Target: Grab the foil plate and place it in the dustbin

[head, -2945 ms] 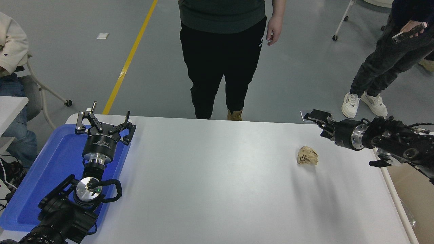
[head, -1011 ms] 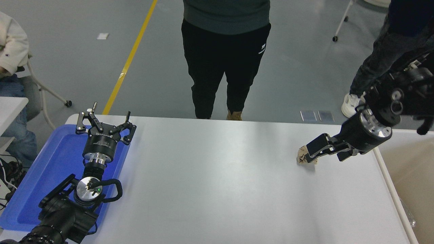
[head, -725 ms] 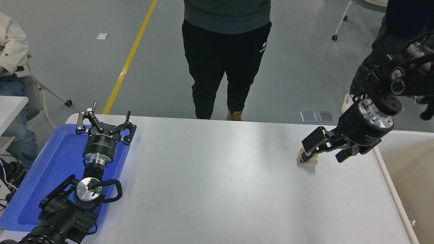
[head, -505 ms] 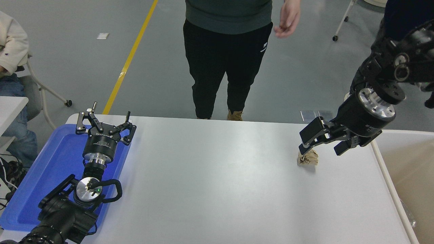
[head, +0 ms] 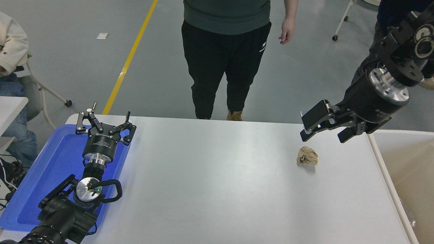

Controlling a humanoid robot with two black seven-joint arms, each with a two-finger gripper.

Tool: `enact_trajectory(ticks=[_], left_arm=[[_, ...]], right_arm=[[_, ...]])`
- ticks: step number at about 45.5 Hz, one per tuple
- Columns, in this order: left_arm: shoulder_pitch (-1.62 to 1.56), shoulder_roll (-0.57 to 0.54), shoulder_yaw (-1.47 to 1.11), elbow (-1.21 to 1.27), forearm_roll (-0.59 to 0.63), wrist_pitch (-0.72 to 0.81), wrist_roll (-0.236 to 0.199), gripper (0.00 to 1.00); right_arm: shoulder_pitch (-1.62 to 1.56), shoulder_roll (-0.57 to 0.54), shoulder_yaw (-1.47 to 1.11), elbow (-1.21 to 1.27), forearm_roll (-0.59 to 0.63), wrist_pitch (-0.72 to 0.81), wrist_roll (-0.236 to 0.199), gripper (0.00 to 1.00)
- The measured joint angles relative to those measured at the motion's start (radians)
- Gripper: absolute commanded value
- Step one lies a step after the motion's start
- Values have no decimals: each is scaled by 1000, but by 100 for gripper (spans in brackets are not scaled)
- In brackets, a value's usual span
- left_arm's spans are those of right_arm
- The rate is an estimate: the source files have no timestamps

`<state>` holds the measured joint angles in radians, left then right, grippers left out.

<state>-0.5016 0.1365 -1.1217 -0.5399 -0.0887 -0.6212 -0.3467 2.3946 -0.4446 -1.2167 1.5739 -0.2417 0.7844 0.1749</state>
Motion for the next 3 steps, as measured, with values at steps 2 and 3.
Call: enact_trajectory(ticks=[2,3], left_arm=[[0,0,0,0,0,1,0,100],[0,0,0,0,0,1,0,100]], right_arm=[[3,-2,-5,4,6,0,0,100],[4,-3,-7,5,7,0,0,100]])
